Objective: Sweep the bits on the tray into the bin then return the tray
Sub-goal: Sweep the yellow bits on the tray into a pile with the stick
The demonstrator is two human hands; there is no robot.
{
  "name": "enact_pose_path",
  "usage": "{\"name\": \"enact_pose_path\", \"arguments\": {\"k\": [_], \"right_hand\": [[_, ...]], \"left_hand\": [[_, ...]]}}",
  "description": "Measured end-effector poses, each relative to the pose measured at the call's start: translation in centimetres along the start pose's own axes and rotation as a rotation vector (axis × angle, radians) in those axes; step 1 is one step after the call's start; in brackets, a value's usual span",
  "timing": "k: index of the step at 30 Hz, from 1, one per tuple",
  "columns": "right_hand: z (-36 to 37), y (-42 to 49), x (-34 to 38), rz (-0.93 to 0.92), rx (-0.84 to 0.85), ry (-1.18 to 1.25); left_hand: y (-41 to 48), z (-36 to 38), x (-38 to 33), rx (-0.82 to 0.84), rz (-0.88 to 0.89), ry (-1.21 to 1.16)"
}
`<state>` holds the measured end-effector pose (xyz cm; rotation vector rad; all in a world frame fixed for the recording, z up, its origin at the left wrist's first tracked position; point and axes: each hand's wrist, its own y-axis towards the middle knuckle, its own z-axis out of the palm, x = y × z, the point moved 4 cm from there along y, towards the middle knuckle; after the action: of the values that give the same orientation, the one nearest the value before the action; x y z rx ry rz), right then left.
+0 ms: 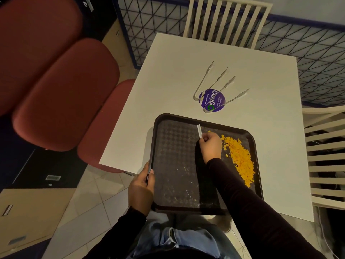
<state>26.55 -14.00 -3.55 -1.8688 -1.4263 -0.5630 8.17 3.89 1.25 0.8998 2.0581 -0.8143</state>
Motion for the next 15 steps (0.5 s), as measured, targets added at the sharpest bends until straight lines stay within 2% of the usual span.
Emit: {"name": "enact_pose_path", "arguments": {"k": [12,15], "right_hand": [[-3.1,1.0,-5.3,0.272,-0.158,0.098],[-3.5,0.7,-5.1,0.241,-0.168,0.086]], "left_hand": [[-0.7,-0.1,0.3,0.007,0.002,0.023],[-0.7,-0.1,0.2,0.008,-0.013,-0.026]]}}
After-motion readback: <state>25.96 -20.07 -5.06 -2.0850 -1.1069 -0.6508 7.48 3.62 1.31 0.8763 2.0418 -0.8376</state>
